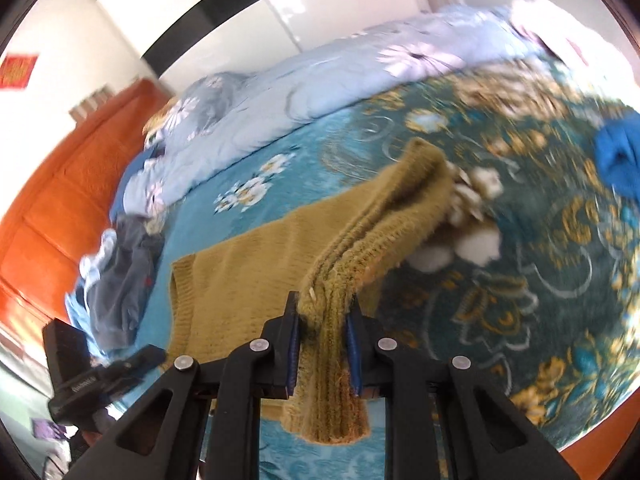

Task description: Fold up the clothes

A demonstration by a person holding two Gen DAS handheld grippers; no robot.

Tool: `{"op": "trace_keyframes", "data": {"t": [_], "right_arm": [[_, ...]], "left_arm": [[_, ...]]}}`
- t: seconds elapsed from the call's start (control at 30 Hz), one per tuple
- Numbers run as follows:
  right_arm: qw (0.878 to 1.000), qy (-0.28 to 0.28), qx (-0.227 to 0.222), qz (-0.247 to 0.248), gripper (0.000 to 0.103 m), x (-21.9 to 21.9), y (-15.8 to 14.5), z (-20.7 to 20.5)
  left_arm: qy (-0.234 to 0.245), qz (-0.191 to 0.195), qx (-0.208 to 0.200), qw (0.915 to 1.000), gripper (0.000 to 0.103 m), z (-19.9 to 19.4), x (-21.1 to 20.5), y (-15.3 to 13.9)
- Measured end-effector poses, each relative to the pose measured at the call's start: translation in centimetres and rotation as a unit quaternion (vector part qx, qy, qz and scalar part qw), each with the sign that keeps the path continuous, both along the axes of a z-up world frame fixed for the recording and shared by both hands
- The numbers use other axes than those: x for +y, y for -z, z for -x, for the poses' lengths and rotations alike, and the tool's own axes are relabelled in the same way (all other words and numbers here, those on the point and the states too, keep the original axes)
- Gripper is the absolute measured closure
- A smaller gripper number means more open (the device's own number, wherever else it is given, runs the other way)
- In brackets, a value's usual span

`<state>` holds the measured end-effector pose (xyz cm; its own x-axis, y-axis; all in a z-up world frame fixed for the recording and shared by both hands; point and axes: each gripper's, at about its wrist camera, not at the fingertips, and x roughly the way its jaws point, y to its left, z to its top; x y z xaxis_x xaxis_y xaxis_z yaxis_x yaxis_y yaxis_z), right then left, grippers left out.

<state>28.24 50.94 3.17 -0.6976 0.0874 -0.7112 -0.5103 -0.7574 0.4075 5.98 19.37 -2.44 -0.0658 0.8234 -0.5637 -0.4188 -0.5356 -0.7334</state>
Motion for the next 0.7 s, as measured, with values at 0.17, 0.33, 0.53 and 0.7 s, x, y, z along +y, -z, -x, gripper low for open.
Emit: {"op": "trace_keyframes", "data": {"t": [0.17,0.33,0.53,0.7], "right_arm": [[0.998,-0.051,-0.016,-0.046,0.082,-3.9,-1.9,3.9],[0.985,-0.133,-0.041,-0.103,0.082,-9.9,-3.0,8.8],[0.962,-0.229,-0.070,-0.131,0.082,-17.5,-1.2,14.3],[0.950,-0.265,-0.124,-0.112,0.082,-21.1,3.9,17.9]], "left_arm": [[-0.058,-0.017,-0.019,0.9980,0.074,2.8,-5.8,0.6],[-0.094,-0.024,-0.035,0.9946,0.074,4.1,-9.5,1.7],[-0.125,-0.023,-0.049,0.9907,0.073,5.1,-13.0,2.9],[-0.138,-0.017,-0.058,0.9885,0.071,5.2,-15.0,3.6]]}}
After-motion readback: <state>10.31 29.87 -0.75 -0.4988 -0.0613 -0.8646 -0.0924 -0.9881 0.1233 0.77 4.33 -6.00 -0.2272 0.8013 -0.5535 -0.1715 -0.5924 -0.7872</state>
